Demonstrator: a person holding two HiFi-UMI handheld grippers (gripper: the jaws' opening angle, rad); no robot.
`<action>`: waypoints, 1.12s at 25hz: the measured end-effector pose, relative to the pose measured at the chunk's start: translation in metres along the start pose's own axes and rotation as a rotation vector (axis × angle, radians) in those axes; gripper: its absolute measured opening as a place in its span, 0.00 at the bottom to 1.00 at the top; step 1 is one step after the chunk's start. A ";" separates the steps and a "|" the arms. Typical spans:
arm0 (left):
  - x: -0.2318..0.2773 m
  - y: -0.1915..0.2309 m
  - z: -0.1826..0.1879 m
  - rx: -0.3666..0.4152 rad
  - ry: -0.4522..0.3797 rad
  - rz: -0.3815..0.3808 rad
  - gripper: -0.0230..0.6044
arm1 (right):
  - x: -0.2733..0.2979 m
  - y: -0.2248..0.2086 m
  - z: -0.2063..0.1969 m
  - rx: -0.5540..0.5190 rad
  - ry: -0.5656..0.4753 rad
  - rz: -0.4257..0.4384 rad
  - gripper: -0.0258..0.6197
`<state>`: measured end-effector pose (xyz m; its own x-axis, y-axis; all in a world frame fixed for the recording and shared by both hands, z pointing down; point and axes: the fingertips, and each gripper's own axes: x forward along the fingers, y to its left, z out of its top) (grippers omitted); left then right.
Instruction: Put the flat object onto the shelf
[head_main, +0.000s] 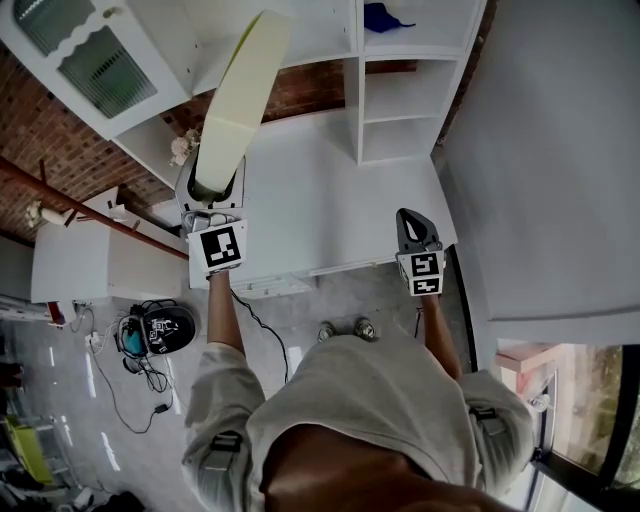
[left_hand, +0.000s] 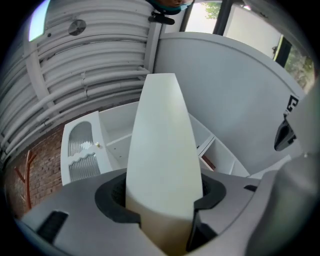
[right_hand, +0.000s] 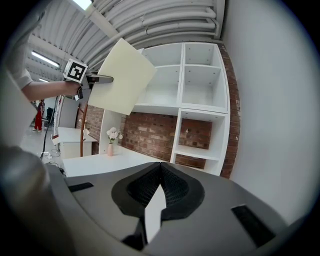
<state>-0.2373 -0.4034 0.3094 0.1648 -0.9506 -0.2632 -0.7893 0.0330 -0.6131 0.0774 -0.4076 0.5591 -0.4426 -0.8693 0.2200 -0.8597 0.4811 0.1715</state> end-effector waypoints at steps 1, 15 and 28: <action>0.001 0.000 0.004 0.039 -0.007 -0.003 0.47 | 0.000 0.000 0.000 0.002 0.001 -0.002 0.08; 0.025 -0.015 0.022 0.565 0.040 -0.017 0.48 | -0.008 0.000 0.000 0.007 0.012 -0.027 0.08; 0.059 -0.031 0.007 0.895 0.122 -0.047 0.48 | -0.019 -0.015 -0.018 0.020 0.030 -0.067 0.08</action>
<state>-0.1991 -0.4584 0.3079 0.0808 -0.9815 -0.1738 -0.0196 0.1728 -0.9848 0.1030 -0.3964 0.5698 -0.3760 -0.8956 0.2378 -0.8923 0.4191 0.1675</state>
